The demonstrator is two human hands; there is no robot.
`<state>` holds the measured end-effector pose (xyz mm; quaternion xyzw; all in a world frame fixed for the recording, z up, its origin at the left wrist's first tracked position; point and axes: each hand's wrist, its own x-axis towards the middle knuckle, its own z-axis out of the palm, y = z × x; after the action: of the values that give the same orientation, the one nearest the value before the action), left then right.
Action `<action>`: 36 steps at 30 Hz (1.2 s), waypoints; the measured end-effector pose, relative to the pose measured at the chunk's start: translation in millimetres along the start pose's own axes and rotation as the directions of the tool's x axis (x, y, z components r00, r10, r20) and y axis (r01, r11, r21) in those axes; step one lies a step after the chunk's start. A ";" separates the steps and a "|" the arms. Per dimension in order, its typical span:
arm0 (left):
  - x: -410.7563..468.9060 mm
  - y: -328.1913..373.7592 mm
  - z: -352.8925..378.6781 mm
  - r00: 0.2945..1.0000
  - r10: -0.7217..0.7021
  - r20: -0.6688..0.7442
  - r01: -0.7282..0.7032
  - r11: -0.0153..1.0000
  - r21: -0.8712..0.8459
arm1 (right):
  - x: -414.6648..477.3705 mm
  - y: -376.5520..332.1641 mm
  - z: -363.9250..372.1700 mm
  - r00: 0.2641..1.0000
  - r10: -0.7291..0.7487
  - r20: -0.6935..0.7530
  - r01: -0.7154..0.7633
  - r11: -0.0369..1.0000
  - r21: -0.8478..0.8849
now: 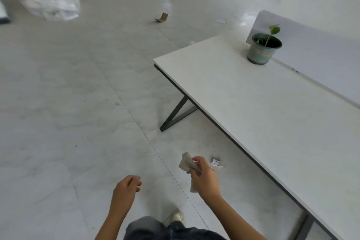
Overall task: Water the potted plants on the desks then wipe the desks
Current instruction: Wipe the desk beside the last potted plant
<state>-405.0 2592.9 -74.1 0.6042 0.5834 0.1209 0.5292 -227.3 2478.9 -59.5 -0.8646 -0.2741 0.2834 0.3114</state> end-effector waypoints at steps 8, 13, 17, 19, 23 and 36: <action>99.8 32.9 13.4 0.989 -0.133 0.069 0.139 0.987 -0.076 | 91.1 -23.5 -4.0 0.997 0.069 0.042 -0.064 0.992 -0.110; 211.2 97.8 4.3 0.994 -0.021 0.107 0.023 1.000 -0.016 | 171.6 -63.7 -0.3 0.991 0.126 -0.053 -0.128 0.991 -0.045; 292.6 171.6 -14.1 0.980 0.117 0.162 -0.117 0.993 -0.007 | 226.9 -109.3 -0.2 0.976 0.169 -0.139 -0.169 0.986 0.012; 323.9 204.9 -20.2 0.969 0.168 0.182 -0.167 0.986 -0.022 | 247.2 -130.5 -1.1 0.966 0.192 -0.171 -0.180 0.980 0.082; 373.6 249.3 -8.7 0.939 0.201 0.279 -0.210 0.978 0.000 | 270.3 -146.8 -5.9 0.929 0.251 -0.272 -0.213 0.964 0.162; 392.2 308.3 114.5 0.763 0.234 0.602 -0.382 0.915 0.128 | 306.5 -109.3 -79.3 0.625 0.614 -0.482 -0.169 0.709 0.684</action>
<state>-26.0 2936.7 -65.5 0.7603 0.2982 -0.0537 0.5745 3.8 2719.5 -30.4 -0.8064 0.1672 0.0787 0.5617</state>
